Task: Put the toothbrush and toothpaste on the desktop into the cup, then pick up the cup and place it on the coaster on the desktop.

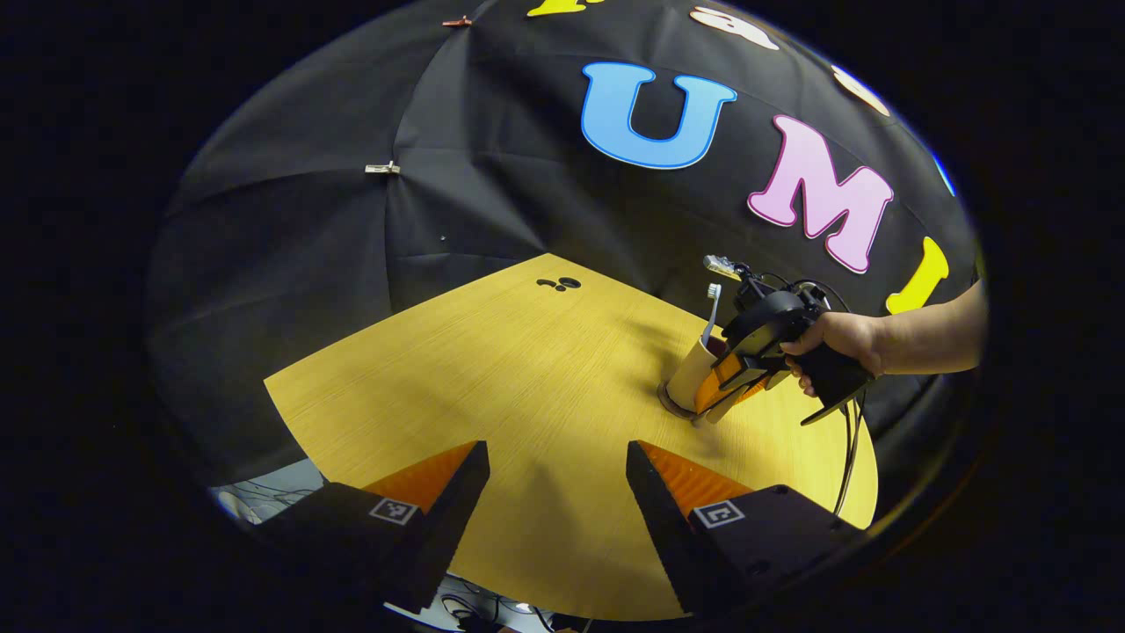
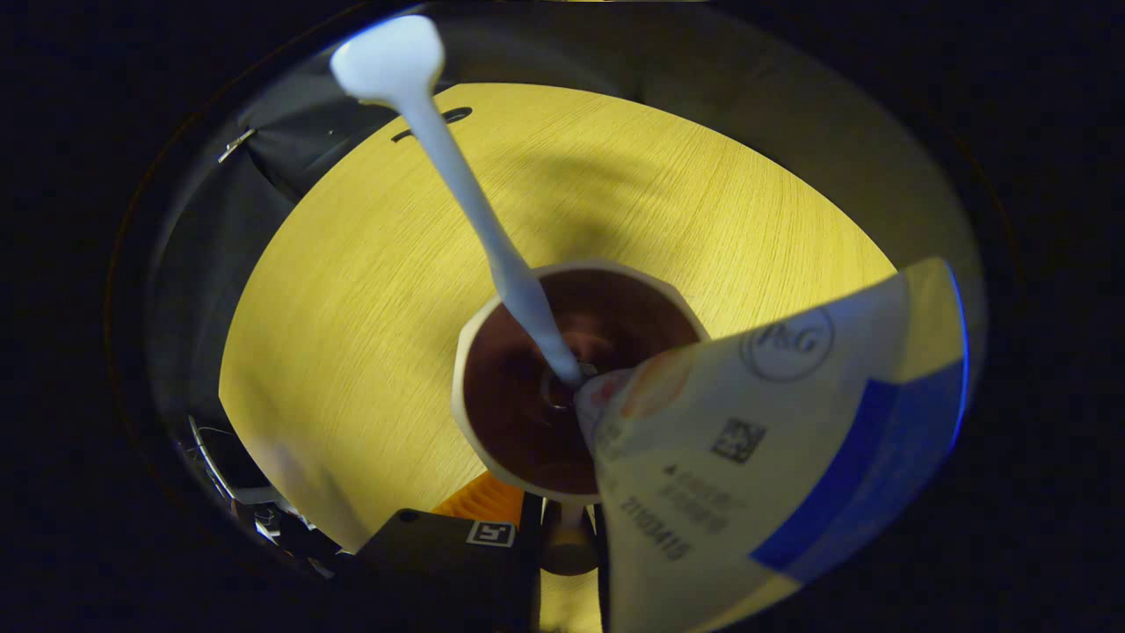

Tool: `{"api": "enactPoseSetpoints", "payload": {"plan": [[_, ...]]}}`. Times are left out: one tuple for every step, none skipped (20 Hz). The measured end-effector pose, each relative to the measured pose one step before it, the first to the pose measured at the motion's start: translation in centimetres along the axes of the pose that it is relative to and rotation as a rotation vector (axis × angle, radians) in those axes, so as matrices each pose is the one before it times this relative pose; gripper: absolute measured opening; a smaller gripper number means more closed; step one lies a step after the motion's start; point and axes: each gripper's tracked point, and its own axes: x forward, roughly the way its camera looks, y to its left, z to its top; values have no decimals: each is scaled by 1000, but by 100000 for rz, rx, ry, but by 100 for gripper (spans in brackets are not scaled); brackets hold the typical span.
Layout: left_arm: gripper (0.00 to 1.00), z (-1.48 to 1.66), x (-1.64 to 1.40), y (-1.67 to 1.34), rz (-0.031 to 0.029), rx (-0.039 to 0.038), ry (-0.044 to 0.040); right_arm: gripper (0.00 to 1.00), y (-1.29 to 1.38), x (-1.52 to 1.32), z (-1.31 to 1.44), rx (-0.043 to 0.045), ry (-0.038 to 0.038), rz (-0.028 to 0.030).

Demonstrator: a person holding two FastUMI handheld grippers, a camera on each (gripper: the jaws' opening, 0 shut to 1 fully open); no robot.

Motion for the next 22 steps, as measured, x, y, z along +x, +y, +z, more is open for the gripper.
{"api": "enactPoseSetpoints", "payload": {"plan": [[98, 30, -192, 266, 299, -96, 283, 24, 141, 28, -95, 219, 586, -383], [98, -127, -37, 200, 328, 34, 261, 24, 13, 71, 56, 3, 85, -308], [98, 86, -117, 164, 340, 128, -50, 24, 6, 130, -33, -375, 581, -220], [98, 29, -186, 167, 181, 228, -88, 24, 102, -50, -195, -545, 359, 149], [98, 90, -173, 149, 79, 371, -6, 25, 164, -207, -209, -255, 593, 937], [98, -131, -71, 13, -2, 546, 245, 27, 368, -292, -54, 81, -432, 588], [98, 52, -146, 68, 6, 661, 98, 28, 85, -386, 179, -164, -1279, -126], [98, 83, -264, -3, -348, 647, -240, 29, 193, -787, 320, 450, -1569, 1058], [98, 195, -274, 23, -542, 647, -266, 45, -2, -778, 227, 689, -1837, -42], [98, 142, -259, -101, -537, 674, -115, 61, -120, -850, 21, 1240, -1613, 425], [98, 212, -230, -95, -716, 767, -150, 77, 81, -870, 101, 1662, -1440, 710], [98, 174, -466, -204, -930, 821, -347, 89, -3, -1002, -58, 1545, -1656, 453], [98, 310, -374, -200, -1015, 938, -451, 94, -35, -1141, -20, 1996, -2016, 532], [98, 234, -343, -182, -1160, 1076, -587, 94, 59, -1263, 112, 2512, -2196, 1214], [98, 340, -462, -268, -1300, 1255, -760, 99, 47, -1379, 26, 2518, -2597, 813], [98, 313, -541, -278, -1563, 1409, -660, 99, -55, -1483, 94, 2118, -3265, 450], [98, 280, -484, -234, -1440, 1136, -612, 99, -166, -1517, 148, 1474, -3795, 79], [98, 305, -386, -302, -1836, 1149, -819, 99, -114, -1895, -119, 878, -3720, -19], [98, 483, -412, -463, -2292, 1084, -958, 98, -256, -1878, 72, 1339, -4867, -568], [98, 472, -475, -437, -2246, 1027, -1299, 99, -139, -1944, 144, 1837, -5248, -676], [98, 485, -240, -599, -2800, 1258, -977, 98, -312, -2059, 5, 1927, -4692, -577], [98, 265, -444, -468, -2412, 1537, -871, 98, -380, -2260, -83, 2154, -5630, -972]]}}
